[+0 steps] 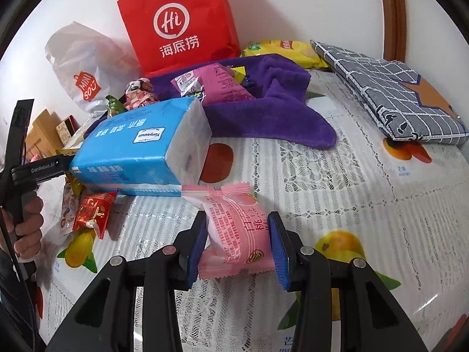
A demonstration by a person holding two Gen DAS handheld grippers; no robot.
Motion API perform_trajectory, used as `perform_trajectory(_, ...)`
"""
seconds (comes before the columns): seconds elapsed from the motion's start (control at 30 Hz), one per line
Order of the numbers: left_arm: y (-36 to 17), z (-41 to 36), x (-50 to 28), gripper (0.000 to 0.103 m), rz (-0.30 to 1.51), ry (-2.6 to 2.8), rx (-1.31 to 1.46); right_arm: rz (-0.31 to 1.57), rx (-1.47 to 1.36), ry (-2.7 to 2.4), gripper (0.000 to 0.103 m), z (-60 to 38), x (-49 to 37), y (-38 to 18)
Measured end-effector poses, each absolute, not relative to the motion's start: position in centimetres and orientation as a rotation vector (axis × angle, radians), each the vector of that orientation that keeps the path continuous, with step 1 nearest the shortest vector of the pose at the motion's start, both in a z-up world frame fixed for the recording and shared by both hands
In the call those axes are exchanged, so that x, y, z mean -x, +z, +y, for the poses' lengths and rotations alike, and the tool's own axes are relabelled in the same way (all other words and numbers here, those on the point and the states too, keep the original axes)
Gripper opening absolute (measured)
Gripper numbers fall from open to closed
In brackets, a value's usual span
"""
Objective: Organize snacks
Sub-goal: 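Lift both held snacks and carry them toward the purple towel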
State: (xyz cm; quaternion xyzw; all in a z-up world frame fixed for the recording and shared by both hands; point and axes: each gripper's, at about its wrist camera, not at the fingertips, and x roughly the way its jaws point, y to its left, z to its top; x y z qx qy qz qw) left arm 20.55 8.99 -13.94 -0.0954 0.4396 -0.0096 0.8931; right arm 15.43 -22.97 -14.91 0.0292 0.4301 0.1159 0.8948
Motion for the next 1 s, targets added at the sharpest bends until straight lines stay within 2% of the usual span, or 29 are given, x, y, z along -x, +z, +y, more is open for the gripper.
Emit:
perform_trajectory(0.6, -14.7, 8.7, -20.5, 0.066, 0.924, 0.016, 0.208, 0.906, 0.037, 0.207, 0.042, -21.8, -15.4, -15.0)
perform_trajectory(1.0, -13.9, 8.8, -20.5, 0.064, 0.922, -0.007, 0.206, 0.894, -0.006, 0.213, 0.041, -22.5, -15.2, -14.9)
